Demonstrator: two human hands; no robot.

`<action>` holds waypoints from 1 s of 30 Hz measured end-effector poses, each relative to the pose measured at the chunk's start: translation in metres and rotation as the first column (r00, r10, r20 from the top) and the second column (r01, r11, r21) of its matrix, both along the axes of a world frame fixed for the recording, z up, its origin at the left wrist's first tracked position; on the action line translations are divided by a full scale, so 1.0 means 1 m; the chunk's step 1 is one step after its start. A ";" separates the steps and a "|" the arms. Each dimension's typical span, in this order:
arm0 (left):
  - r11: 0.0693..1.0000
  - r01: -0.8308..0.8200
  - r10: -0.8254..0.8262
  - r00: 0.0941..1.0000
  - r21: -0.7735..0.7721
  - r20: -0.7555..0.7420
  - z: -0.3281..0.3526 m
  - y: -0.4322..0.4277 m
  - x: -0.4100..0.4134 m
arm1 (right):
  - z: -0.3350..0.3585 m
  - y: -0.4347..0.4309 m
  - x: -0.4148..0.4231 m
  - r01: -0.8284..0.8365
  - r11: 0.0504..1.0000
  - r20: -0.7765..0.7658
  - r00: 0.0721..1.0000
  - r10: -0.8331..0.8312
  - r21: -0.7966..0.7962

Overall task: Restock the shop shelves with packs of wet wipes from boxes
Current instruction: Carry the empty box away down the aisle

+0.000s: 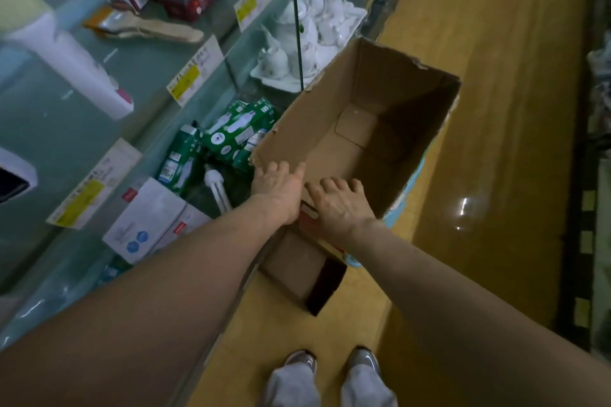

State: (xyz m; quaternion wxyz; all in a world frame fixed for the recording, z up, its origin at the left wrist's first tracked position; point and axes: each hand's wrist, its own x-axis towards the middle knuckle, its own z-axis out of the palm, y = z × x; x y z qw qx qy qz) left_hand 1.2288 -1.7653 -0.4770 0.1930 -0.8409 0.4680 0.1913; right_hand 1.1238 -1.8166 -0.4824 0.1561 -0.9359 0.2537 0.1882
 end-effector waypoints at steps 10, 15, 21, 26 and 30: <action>0.988 0.125 -0.123 0.992 0.086 -0.022 -0.039 0.000 0.018 | -0.053 0.017 0.031 0.219 0.967 -0.050 0.975 -0.215 0.127; 0.995 0.089 -0.087 0.995 0.040 -0.050 -0.028 -0.004 0.013 | -0.039 0.011 0.021 0.316 0.942 -0.079 0.948 -0.308 0.111; 0.985 0.169 -0.168 0.984 0.015 -0.057 0.017 -0.025 -0.010 | 0.014 -0.005 -0.009 0.364 0.930 -0.063 0.930 -0.361 0.045; 0.946 0.322 -0.322 0.947 -0.032 0.006 0.056 -0.049 -0.037 | 0.056 -0.024 -0.041 0.448 0.894 -0.037 0.893 -0.448 -0.002; 0.894 0.446 -0.445 0.895 -0.035 0.018 0.084 -0.065 -0.072 | 0.073 -0.029 -0.082 0.561 0.827 0.013 0.827 -0.562 0.040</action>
